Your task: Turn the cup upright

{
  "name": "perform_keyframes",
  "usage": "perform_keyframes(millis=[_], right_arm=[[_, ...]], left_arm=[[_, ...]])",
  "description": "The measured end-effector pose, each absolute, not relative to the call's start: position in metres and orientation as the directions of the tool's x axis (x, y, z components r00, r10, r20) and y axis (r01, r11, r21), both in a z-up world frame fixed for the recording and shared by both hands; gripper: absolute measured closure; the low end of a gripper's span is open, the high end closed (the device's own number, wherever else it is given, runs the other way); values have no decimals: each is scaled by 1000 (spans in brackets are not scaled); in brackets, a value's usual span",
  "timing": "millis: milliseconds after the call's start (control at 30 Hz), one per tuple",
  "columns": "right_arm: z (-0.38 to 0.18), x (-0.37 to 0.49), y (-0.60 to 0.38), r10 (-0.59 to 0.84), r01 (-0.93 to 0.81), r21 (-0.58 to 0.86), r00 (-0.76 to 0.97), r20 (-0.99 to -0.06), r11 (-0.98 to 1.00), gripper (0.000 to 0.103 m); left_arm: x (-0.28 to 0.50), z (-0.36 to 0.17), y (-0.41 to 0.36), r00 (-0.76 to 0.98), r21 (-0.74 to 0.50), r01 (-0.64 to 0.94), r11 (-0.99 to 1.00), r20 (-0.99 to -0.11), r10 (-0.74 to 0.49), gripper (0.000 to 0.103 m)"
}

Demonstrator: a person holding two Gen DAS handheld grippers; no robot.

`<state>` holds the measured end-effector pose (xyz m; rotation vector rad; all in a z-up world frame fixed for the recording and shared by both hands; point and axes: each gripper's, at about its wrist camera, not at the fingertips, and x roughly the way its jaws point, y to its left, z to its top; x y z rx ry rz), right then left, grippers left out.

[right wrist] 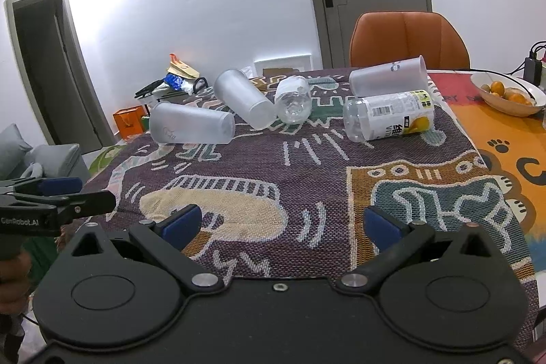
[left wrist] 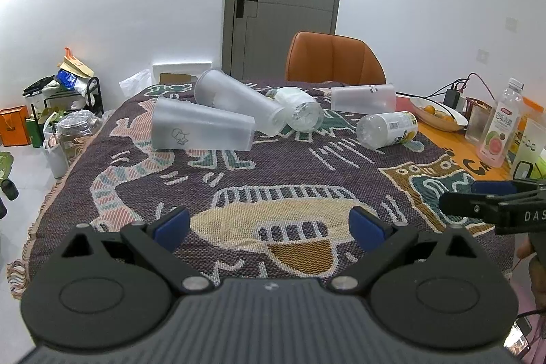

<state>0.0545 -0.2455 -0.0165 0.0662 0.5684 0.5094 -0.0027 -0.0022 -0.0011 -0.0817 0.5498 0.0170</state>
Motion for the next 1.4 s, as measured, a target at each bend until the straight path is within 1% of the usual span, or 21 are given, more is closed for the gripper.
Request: perform_keyframes(millis=[1400], right_arm=[[-10, 51, -245, 477, -448, 184, 733, -485, 875, 0]], left_arm=[[-9, 8, -3, 866, -63, -33, 997, -500, -3, 5]])
